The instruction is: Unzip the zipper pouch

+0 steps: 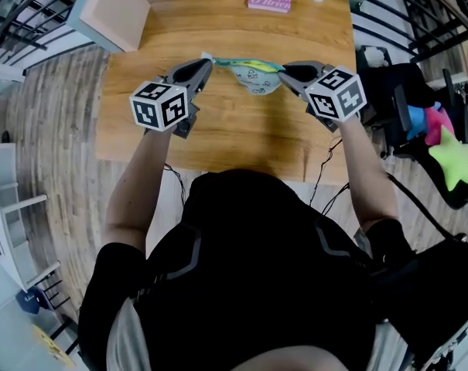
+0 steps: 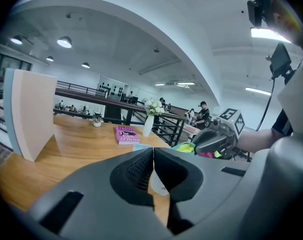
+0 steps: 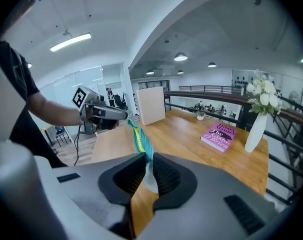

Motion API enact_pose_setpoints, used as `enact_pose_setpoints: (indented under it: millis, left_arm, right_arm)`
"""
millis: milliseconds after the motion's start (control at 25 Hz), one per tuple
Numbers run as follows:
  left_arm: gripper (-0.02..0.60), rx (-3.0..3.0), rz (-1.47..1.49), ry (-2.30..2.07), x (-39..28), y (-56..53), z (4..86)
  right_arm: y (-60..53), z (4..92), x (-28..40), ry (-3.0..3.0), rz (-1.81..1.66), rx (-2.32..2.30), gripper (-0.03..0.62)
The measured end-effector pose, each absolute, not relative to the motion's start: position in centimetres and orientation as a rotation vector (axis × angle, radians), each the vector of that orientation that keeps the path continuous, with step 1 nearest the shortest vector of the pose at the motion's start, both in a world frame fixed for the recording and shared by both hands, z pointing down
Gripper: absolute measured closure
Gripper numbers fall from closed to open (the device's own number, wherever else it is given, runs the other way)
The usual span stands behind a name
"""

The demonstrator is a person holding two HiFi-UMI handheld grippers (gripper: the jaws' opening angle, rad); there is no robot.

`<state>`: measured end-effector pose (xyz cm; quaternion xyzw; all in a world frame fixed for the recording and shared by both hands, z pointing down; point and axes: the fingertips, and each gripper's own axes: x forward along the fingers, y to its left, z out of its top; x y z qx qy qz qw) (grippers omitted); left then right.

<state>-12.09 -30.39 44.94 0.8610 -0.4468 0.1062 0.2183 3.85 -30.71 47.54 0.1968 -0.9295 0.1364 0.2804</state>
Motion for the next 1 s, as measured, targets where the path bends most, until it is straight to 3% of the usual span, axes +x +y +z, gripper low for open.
enact_pose_setpoints:
  millis: [440, 1000]
  left_arm:
    - [0.551, 2.349, 0.345, -1.259, -14.4, -34.5, 48.9]
    - [0.551, 2.164, 0.57, -1.139, -14.6, -29.3, 58.3]
  right_arm:
    - [-36.1, 51.9, 1.0, -2.442, 0.148, 0.612, 0.539]
    - [-30.1, 60.9, 0.7, -2.347, 0.492, 0.443, 0.537]
